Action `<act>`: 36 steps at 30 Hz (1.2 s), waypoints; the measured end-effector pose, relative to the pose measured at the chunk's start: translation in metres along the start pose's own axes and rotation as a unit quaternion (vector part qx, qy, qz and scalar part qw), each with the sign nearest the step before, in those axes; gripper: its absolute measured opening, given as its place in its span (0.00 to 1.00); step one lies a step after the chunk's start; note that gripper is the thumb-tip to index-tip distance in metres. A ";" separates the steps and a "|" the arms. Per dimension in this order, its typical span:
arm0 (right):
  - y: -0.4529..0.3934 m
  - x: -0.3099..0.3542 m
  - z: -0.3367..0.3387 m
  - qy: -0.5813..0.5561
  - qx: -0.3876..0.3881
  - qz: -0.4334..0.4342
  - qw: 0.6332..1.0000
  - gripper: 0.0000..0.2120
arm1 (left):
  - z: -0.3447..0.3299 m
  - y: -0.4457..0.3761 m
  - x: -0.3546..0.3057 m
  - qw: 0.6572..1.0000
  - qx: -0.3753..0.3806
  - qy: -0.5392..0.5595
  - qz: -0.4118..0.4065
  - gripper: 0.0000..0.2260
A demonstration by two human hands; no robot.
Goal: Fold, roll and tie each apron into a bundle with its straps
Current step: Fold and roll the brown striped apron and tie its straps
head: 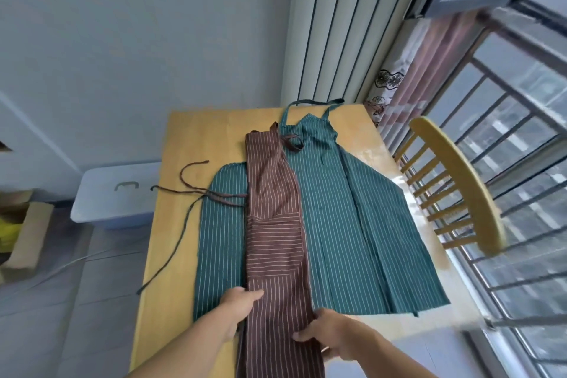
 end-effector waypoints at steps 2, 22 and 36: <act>0.012 -0.001 0.002 -0.031 0.027 0.021 0.999 0.21 | -0.003 0.002 0.002 1.000 -0.023 -0.006 -0.013 0.23; 0.144 0.112 0.001 0.109 -0.002 0.372 0.922 0.08 | 0.068 0.067 -0.033 0.936 -0.115 -0.155 -0.293 0.22; 0.110 0.075 0.021 0.194 0.120 0.142 0.963 0.17 | 0.052 0.038 -0.018 0.939 0.268 -0.108 -0.189 0.31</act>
Point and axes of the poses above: each hand's wrist, its own y-axis away from the middle knuckle, its own z-axis out of the back of the hand, x = y × z, the point moved 1 cm from there along -y, towards the middle knuckle, and after that the axes turned 14 degrees about -y, right-handed, at the moved point
